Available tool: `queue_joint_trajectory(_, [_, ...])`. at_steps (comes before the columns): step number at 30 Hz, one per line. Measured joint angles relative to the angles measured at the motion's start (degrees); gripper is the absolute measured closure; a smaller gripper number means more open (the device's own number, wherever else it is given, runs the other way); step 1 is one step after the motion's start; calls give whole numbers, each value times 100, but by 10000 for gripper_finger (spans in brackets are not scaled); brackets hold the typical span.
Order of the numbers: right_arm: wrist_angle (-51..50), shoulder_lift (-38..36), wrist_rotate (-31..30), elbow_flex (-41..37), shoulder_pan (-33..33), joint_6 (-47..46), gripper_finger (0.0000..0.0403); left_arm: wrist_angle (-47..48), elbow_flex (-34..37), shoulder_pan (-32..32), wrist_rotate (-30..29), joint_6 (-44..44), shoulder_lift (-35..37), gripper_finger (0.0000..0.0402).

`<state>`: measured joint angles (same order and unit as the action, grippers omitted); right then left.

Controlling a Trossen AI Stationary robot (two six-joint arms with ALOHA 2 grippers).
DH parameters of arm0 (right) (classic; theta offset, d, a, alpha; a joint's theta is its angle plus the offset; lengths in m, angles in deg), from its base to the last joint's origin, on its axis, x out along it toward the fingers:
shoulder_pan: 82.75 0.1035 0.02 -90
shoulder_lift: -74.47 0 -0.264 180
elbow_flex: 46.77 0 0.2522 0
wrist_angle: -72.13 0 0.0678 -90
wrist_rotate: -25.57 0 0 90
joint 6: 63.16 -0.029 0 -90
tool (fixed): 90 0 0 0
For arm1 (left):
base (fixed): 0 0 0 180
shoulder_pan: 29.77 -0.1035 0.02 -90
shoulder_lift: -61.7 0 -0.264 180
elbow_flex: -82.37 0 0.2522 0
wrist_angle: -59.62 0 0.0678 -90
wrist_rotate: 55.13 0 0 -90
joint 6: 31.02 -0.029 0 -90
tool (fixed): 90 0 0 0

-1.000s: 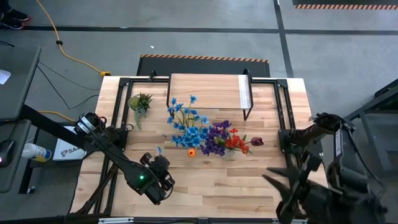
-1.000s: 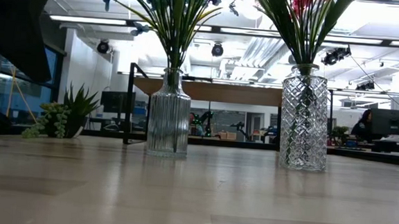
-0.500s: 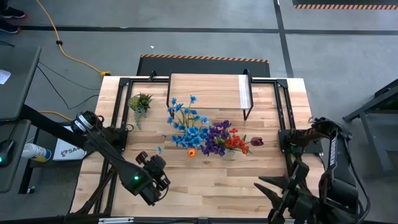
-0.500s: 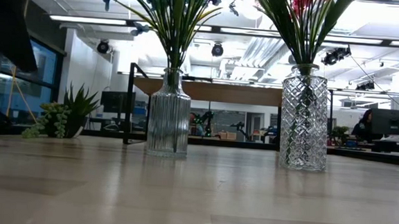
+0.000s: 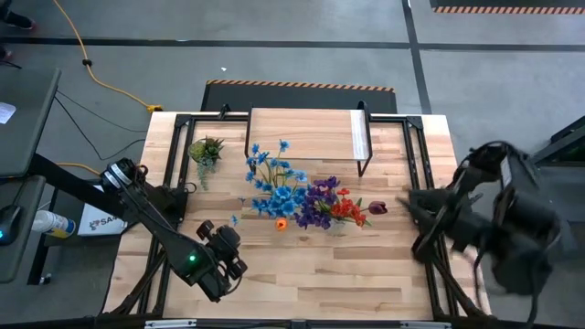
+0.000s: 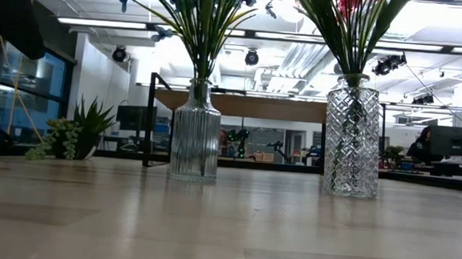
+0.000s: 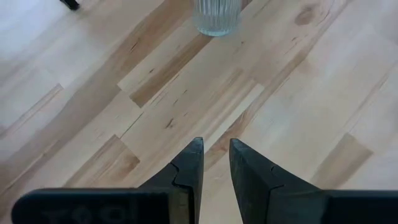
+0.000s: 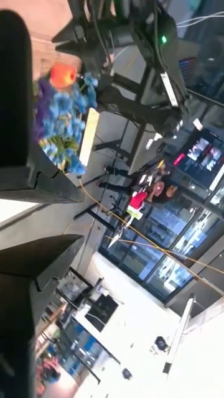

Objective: Pick and place flowers into a vace then onto a shelf
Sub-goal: Put the right transparent flower vase on the shelf

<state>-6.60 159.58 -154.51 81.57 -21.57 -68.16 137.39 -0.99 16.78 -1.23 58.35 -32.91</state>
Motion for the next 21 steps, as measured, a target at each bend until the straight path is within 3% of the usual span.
queue_joint_trajectory(5, [-1212, -610, 177, 2, 45, -933, 320, 4, 0, -2, -47, 94, 0, 289])
queue_joint_trajectory(7, [-1838, -798, 589, 2, 30, -1534, 320, 4, 0, -2, -50, 115, -1, 289])
queue_joint_trajectory(9, [-2505, -965, 1391, -3, -35, -2428, 320, 4, 0, -2, -50, 126, -2, 289])
queue_joint_trajectory(13, [-2430, -1559, 3016, -365, -292, -3232, 320, 4, 0, -2, -52, 272, -2, 289])
queue_joint_trajectory(21, [-2500, -2818, 3735, -1721, -420, -4198, 320, -7, 0, -2, -50, 423, -4, 289])
